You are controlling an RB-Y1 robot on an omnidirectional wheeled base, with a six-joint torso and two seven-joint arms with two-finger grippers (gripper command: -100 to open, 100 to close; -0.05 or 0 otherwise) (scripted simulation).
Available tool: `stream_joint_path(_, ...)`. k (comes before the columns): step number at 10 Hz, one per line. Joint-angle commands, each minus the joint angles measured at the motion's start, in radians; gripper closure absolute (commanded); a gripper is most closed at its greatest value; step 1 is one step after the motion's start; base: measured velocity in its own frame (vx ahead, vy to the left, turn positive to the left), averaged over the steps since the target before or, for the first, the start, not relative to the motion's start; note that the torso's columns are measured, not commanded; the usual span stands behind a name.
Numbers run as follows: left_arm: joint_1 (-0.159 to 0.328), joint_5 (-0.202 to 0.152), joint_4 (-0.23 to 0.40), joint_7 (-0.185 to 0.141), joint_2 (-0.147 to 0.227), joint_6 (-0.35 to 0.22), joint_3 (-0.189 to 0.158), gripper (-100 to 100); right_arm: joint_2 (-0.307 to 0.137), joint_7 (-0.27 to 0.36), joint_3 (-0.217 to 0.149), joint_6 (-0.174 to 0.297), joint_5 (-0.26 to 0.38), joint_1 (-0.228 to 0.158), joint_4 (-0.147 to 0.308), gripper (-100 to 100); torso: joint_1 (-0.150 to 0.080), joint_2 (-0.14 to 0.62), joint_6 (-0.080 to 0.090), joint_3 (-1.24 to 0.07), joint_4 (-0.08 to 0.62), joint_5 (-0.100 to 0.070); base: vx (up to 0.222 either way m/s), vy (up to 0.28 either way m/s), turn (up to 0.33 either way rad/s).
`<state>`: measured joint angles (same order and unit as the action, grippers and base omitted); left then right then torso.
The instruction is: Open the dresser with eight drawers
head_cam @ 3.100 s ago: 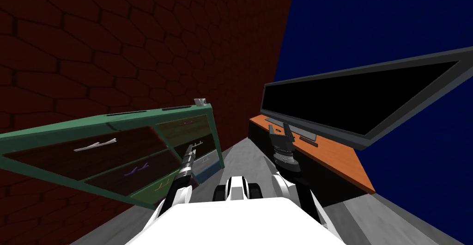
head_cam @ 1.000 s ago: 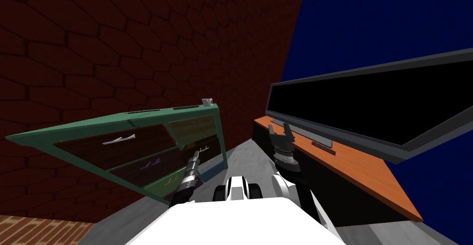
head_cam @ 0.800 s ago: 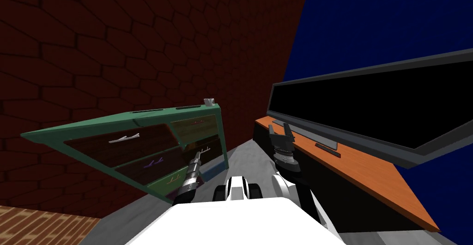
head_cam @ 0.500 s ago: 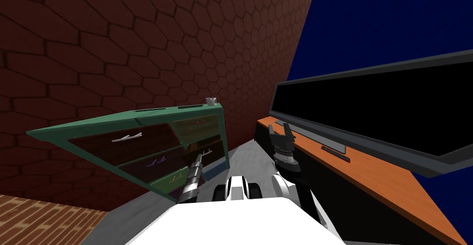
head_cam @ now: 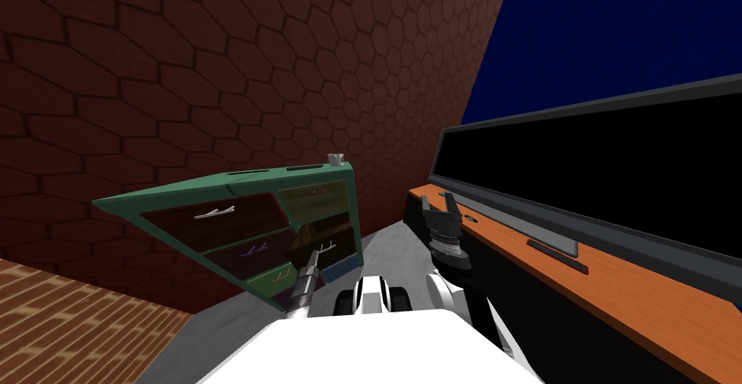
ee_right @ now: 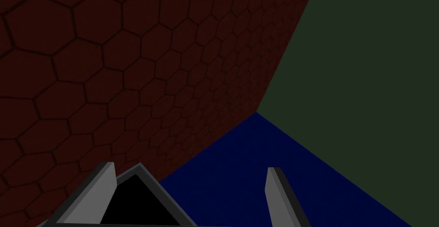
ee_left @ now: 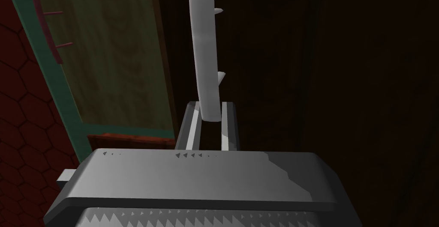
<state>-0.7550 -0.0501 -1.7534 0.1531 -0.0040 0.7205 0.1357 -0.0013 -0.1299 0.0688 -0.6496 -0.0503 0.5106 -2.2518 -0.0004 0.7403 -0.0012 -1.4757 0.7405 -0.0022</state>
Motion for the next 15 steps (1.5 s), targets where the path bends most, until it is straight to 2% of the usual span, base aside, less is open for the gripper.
stream_joint_path(1, -0.060, 0.017, -0.018, -0.005, 0.014, 0.059, 0.038, 100, 0.000, 0.000, 0.000, 0.000, 0.000, 0.000, 0.000, 0, 0.000, 0.001, 0.001, 0.001, 0.001, 0.000, 0.037, 0.002, 0.089)
stream_joint_path(2, -0.094, 0.027, -0.024, -0.008, 0.022, 0.083, 0.062, 100, 0.000, 0.000, 0.000, 0.000, 0.000, 0.000, 0.000, 0, -0.002, 0.002, 0.001, 0.001, 0.001, 0.000, 0.046, -0.003, 0.153)
stream_joint_path(3, -0.109, 0.025, -0.045, -0.001, 0.018, 0.059, 0.064, -100, 0.000, 0.000, 0.000, 0.000, 0.000, 0.000, 0.000, 0, -0.002, 0.002, 0.000, 0.001, 0.001, -0.001, 0.039, 0.009, 0.015)
stream_joint_path(8, -0.257, 0.046, -0.172, 0.027, 0.011, 0.072, 0.143, -100, 0.000, 0.000, 0.000, 0.000, 0.000, 0.000, 0.000, 0, 0.000, -0.003, 0.001, -0.001, -0.003, 0.002, 0.045, 0.039, -0.036)
stream_joint_path(9, -0.265, 0.046, -0.172, 0.027, 0.011, 0.072, 0.143, -100, 0.000, 0.000, 0.000, 0.000, 0.000, 0.000, 0.000, 0, 0.000, -0.003, 0.001, -0.001, -0.003, 0.002, 0.032, 0.031, -0.008)
stream_joint_path(13, -0.389, 0.063, -0.275, 0.049, 0.006, 0.082, 0.206, -100, 0.000, 0.000, 0.000, 0.000, 0.000, 0.000, 0.000, 0, 0.001, -0.001, 0.001, -0.001, -0.001, 0.001, 0.034, 0.032, -0.030)
stream_joint_path(14, -0.373, 0.059, -0.251, 0.042, 0.011, 0.074, 0.195, -100, 0.000, 0.000, 0.000, 0.000, 0.000, 0.000, 0.000, 0, 0.000, 0.000, 0.000, -0.001, 0.001, -0.001, 0.022, 0.016, -0.007)
stream_joint_path(15, -0.376, 0.060, -0.252, 0.043, 0.011, 0.074, 0.197, 0, 0.000, 0.000, 0.000, 0.000, 0.000, 0.000, 0.000, 0, -0.001, 0.001, 0.000, 0.001, 0.000, 0.000, 0.007, 0.003, -0.001)
